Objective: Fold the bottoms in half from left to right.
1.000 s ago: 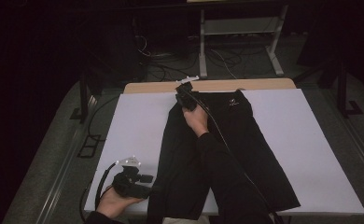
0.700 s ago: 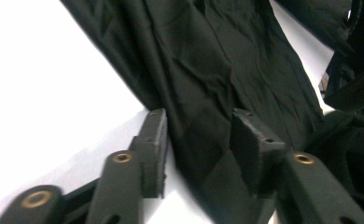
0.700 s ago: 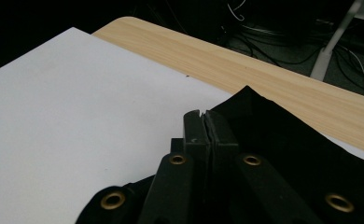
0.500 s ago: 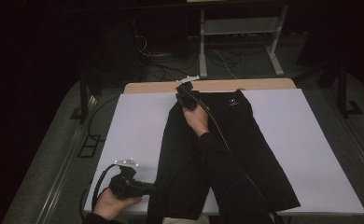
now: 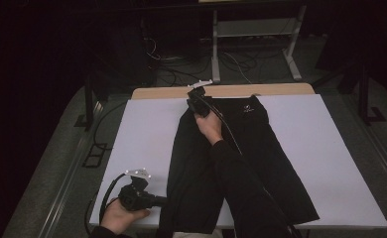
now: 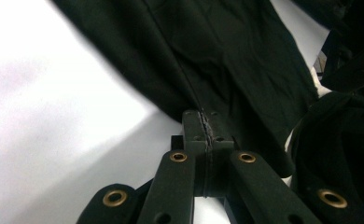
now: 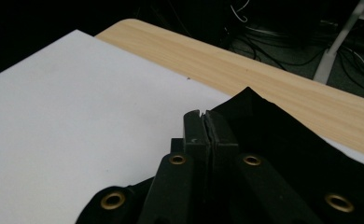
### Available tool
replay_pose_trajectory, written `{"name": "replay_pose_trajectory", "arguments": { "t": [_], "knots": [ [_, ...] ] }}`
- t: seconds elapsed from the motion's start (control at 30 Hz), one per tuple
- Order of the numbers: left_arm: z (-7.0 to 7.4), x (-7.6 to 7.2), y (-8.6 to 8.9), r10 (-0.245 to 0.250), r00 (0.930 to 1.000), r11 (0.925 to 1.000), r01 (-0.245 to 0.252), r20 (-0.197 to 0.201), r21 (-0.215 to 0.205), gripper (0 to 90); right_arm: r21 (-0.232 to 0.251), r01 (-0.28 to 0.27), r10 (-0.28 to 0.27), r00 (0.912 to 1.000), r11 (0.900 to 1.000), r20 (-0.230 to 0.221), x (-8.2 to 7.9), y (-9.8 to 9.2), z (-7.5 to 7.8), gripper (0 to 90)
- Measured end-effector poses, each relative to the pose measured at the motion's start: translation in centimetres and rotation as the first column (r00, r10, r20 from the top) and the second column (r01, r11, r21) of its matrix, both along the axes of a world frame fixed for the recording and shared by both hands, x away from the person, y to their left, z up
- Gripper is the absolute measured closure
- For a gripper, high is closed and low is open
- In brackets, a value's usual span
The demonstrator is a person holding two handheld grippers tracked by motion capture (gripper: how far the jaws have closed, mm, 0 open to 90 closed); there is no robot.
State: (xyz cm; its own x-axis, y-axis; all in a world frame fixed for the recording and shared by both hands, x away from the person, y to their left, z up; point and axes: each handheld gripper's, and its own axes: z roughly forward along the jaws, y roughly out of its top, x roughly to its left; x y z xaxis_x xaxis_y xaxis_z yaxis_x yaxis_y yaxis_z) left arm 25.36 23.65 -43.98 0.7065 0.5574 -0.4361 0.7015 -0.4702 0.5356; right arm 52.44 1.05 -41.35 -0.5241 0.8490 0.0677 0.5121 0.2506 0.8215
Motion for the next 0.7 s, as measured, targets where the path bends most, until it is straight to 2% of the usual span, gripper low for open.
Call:
{"name": "replay_pose_trajectory", "arguments": {
  "t": [0.23,0.53,0.7],
  "knots": [
    [0.8,-0.3,-0.5,-0.025,0.9995,0.9996,0.025,0.019,-0.01,88.6,0.034,0.019,-0.02,0.9996,0.999,0.019,0.5,-1.6,1.7,87.1],
    [1.4,-0.6,-1.3,-0.049,0.9986,0.9982,0.049,0.02,-0.035,88.7,0.065,0.057,-0.057,0.9983,0.996,-0.008,1.1,-4.6,3.0,87.0],
    [2.4,-0.8,-2.0,-0.072,0.9966,0.9955,0.074,0.041,-0.059,88.6,0.071,0.062,-0.062,0.9981,0.996,-0.004,1.1,-5.7,3.4,87.0]
  ]
}}
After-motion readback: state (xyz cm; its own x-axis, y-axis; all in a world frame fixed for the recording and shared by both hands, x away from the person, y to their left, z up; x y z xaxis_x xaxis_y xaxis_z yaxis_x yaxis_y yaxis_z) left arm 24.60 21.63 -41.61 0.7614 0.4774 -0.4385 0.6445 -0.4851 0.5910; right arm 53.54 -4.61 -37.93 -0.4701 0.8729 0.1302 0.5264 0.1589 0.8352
